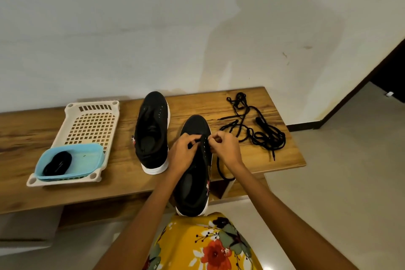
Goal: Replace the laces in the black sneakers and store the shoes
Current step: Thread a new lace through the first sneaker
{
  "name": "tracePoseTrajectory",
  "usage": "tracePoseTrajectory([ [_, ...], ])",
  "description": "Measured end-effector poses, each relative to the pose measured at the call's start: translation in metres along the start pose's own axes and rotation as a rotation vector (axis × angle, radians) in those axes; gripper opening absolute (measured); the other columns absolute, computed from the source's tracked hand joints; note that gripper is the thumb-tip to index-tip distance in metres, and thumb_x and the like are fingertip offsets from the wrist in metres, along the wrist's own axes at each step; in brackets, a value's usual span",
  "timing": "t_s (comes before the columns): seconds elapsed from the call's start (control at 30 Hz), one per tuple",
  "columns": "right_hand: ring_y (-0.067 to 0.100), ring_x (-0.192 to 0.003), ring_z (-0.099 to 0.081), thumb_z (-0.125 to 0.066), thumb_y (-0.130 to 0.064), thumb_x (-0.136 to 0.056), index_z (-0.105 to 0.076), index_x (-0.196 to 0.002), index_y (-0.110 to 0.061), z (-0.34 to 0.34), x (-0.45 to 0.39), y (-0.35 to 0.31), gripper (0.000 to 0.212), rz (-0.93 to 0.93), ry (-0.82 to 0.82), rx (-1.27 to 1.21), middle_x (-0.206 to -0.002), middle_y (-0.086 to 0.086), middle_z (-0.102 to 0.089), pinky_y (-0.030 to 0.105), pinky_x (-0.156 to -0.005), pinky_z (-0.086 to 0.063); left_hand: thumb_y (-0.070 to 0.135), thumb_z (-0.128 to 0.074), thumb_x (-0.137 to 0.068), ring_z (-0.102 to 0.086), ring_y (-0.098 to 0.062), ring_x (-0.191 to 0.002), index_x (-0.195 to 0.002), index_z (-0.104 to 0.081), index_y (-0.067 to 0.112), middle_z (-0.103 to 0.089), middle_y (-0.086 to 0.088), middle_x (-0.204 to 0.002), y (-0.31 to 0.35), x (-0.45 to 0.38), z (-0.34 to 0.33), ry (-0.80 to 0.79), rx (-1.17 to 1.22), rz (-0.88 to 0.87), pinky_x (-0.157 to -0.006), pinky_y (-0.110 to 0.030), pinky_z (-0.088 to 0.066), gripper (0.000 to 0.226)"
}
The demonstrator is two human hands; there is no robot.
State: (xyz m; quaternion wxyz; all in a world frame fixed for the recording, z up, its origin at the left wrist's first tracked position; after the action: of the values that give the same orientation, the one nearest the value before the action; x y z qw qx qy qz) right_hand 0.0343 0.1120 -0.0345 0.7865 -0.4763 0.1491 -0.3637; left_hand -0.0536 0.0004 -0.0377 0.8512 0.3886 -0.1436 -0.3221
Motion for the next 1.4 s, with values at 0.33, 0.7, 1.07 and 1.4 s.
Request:
tracePoseTrajectory([
  [0.33, 0.016, -0.079, -0.062, -0.055, -0.018, -0.092, -0.065, -0.095, -0.013, 0.002, -0.011, -0.021, 0.011, 0.256, -0.16, 0.546, -0.085, 0.002, -0.067, 0.032, -0.068, -0.049, 0.016, -0.052, -0.093, -0.053, -0.011, -0.086, -0.113, -0.064, 0.026, -0.052, 0.005, -0.093, -0.002, 0.002, -0.003, 0.07, -0.054, -0.07, -0.061, -0.024, -0.038, 0.026],
  [0.7, 0.009, -0.09, -0.055, -0.057, -0.026, -0.093, -0.063, -0.115, -0.013, 0.011, -0.034, -0.042, 0.026, 0.228, -0.439, 0.309, -0.09, -0.008, -0.059, 0.029, -0.08, -0.046, 0.017, -0.053, -0.093, -0.052, -0.008, -0.072, -0.089, -0.058, 0.02, -0.057, 0.004, -0.09, -0.014, -0.016, -0.004, 0.064, 0.276, 0.032, -0.065, -0.021, -0.038, 0.007],
  [1.07, -0.004, -0.053, -0.061, -0.059, -0.025, -0.092, -0.069, -0.099, -0.003, 0.01, -0.055, -0.115, 0.025, 0.234, -0.368, 0.214, -0.073, 0.0, -0.066, 0.009, -0.061, -0.052, 0.033, -0.046, -0.097, -0.06, -0.014, -0.102, -0.122, -0.058, 0.024, -0.064, 0.004, -0.116, -0.007, -0.011, -0.003, -0.016, 0.273, 0.031, -0.083, -0.029, -0.046, 0.029],
  [1.4, 0.015, -0.064, -0.061, -0.056, -0.016, -0.094, -0.065, -0.089, -0.004, 0.089, -0.072, -0.265, 0.015, 0.427, -0.107, -0.819, -0.081, 0.008, -0.063, 0.028, -0.072, -0.054, 0.038, -0.052, -0.092, -0.058, -0.012, -0.108, -0.111, -0.065, 0.03, -0.064, 0.01, -0.115, 0.0, -0.015, 0.0, -0.011, 0.054, 0.068, -0.074, -0.026, -0.042, 0.024],
])
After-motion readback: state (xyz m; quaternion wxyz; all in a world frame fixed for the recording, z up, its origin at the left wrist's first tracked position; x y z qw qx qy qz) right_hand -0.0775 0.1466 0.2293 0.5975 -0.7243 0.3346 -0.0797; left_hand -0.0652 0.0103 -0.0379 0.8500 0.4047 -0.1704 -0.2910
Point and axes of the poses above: each hand's wrist, its own x-axis away from the middle knuckle, its own z-axis out of the back of the hand, y = z × x, the point moved 3 cm from there along -x, towards the middle knuckle
